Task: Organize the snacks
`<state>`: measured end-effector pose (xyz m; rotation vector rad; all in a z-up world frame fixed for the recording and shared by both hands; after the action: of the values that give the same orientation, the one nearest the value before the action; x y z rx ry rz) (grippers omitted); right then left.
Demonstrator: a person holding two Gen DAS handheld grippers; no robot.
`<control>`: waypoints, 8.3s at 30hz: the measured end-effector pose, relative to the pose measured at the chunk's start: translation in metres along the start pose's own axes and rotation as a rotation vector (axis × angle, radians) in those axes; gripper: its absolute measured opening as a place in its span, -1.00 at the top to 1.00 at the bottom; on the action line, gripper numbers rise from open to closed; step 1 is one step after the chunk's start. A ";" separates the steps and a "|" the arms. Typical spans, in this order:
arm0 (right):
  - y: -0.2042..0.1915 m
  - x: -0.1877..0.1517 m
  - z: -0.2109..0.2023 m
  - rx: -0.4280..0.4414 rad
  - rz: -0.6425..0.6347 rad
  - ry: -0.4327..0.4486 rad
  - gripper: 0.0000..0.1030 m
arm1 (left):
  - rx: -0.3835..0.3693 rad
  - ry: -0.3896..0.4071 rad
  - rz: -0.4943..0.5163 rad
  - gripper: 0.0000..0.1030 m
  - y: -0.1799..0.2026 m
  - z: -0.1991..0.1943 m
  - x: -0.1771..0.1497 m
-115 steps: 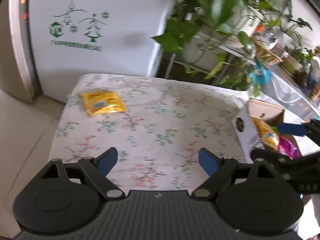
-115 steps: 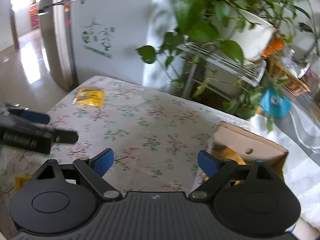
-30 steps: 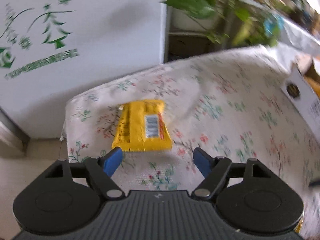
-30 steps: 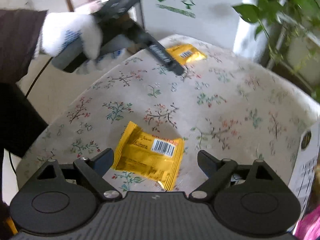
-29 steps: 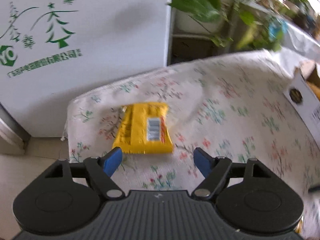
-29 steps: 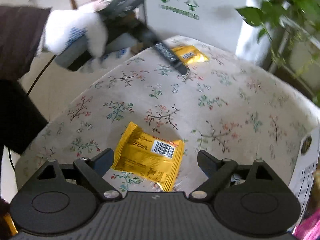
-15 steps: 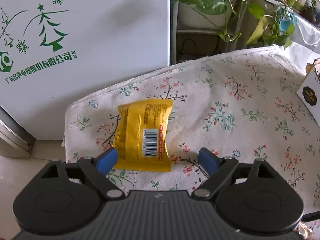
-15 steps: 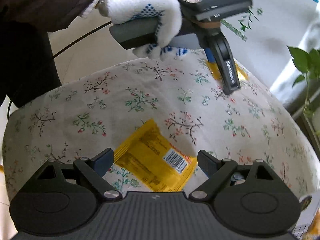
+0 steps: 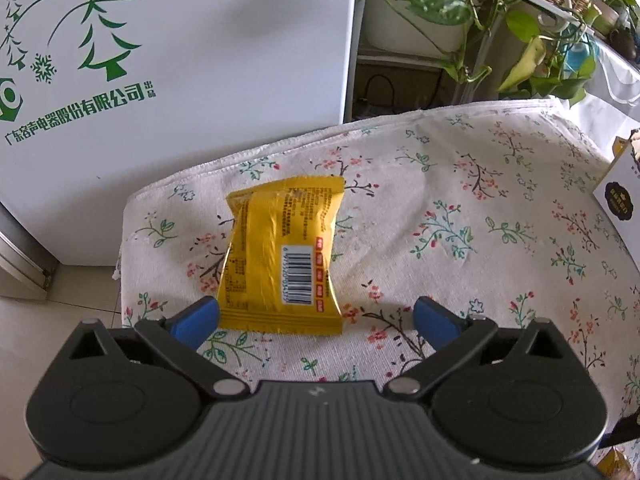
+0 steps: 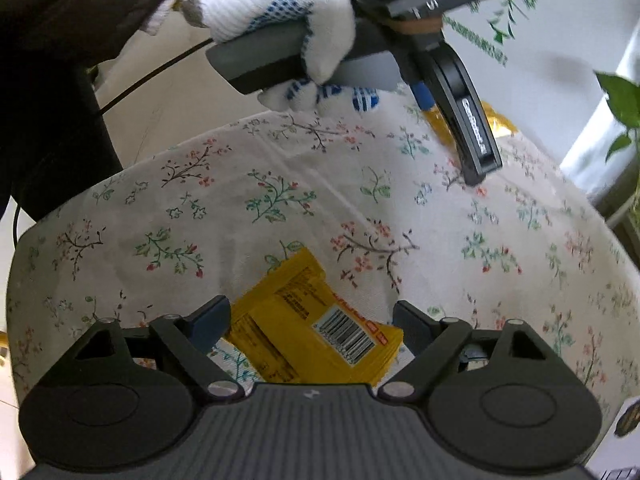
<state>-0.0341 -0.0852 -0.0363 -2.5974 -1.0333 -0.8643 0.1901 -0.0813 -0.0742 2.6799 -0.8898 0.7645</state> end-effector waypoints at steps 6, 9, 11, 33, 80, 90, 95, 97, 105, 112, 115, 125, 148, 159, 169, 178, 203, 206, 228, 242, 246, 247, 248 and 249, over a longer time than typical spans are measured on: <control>-0.001 -0.004 -0.005 0.002 0.005 -0.018 -0.67 | 0.016 0.000 -0.020 -0.99 -0.001 0.002 0.002; -0.003 -0.008 -0.007 -0.007 -0.010 -0.017 -0.79 | 0.025 0.003 -0.034 -0.98 -0.002 0.003 0.004; -0.005 -0.010 -0.006 -0.004 -0.011 -0.013 -0.80 | 0.044 0.015 -0.030 -0.98 -0.003 0.003 0.005; 0.016 -0.013 -0.019 -0.061 0.146 0.047 0.38 | 0.037 0.077 0.053 -0.30 0.016 -0.024 0.000; 0.054 -0.012 -0.054 -0.082 0.578 0.214 0.61 | 0.027 0.109 0.121 -0.09 0.072 -0.076 -0.060; 0.039 0.000 -0.086 -0.217 0.479 0.256 0.61 | 0.040 0.164 -0.032 -0.09 0.073 -0.107 -0.079; 0.037 -0.002 -0.100 -0.262 0.490 0.272 0.61 | 0.046 0.169 -0.086 -0.09 0.075 -0.119 -0.095; 0.034 -0.003 -0.109 -0.271 0.493 0.290 0.61 | 0.056 0.176 -0.101 -0.09 0.076 -0.124 -0.099; 0.026 -0.007 -0.129 -0.283 0.496 0.343 0.61 | 0.093 0.198 -0.156 -0.09 0.081 -0.145 -0.112; 0.028 -0.011 -0.127 -0.295 0.505 0.329 0.61 | 0.097 0.211 -0.149 -0.09 0.098 -0.158 -0.113; 0.028 -0.012 -0.132 -0.299 0.505 0.343 0.61 | 0.093 0.217 -0.142 -0.09 0.105 -0.161 -0.111; 0.041 -0.014 -0.160 -0.351 0.529 0.417 0.61 | 0.070 0.265 -0.140 -0.09 0.129 -0.180 -0.093; 0.122 -0.091 -0.250 -0.587 0.797 0.505 0.60 | -0.203 0.320 -0.026 -0.09 0.266 -0.184 -0.026; 0.148 -0.122 -0.247 -0.631 0.905 0.449 0.60 | -0.298 0.275 -0.007 -0.10 0.327 -0.158 -0.017; 0.151 -0.128 -0.248 -0.669 0.933 0.441 -0.08 | -0.243 0.263 0.015 -0.72 0.346 -0.151 -0.017; 0.143 -0.132 -0.244 -0.694 0.953 0.395 -0.45 | -0.157 0.185 -0.016 -0.91 0.330 -0.154 -0.029; 0.102 -0.203 -0.239 -0.889 1.219 0.140 -1.00 | 0.046 0.091 -0.115 -0.99 0.292 -0.155 -0.030; 0.098 -0.206 -0.234 -0.891 1.218 0.106 -1.00 | 0.060 0.089 -0.122 -0.98 0.292 -0.155 -0.026; 0.096 -0.198 -0.230 -0.871 1.201 0.086 -1.00 | 0.168 0.099 -0.066 -0.99 0.300 -0.153 -0.009; 0.098 -0.199 -0.234 -0.869 1.227 0.115 -1.00 | 0.212 0.095 0.016 -0.98 0.309 -0.151 -0.007; 0.098 -0.198 -0.233 -0.868 1.223 0.116 -1.00 | 0.196 0.090 0.001 -0.98 0.307 -0.151 -0.007; 0.098 -0.198 -0.233 -0.868 1.224 0.116 -1.00 | 0.193 0.088 -0.002 -0.98 0.307 -0.150 -0.007; 0.098 -0.198 -0.233 -0.868 1.224 0.116 -1.00 | 0.190 0.083 -0.006 -0.98 0.306 -0.150 -0.007; 0.098 -0.198 -0.233 -0.868 1.224 0.116 -1.00 | 0.187 0.079 -0.010 -0.97 0.306 -0.150 -0.007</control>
<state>-0.1857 -0.3595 0.0353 -2.8844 1.1841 -1.1304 -0.0618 -0.2677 0.0601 2.7876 -0.8229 0.9897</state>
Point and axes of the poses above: each gripper's, at about its wrist camera, not at the fingertips, and z roughly the way its jaws point, y to its right, x to its top, the point moved 6 cm from there along z, roughly the way its jaws point, and after that the axes turned 2 degrees about -z, right-handed, at the moved point
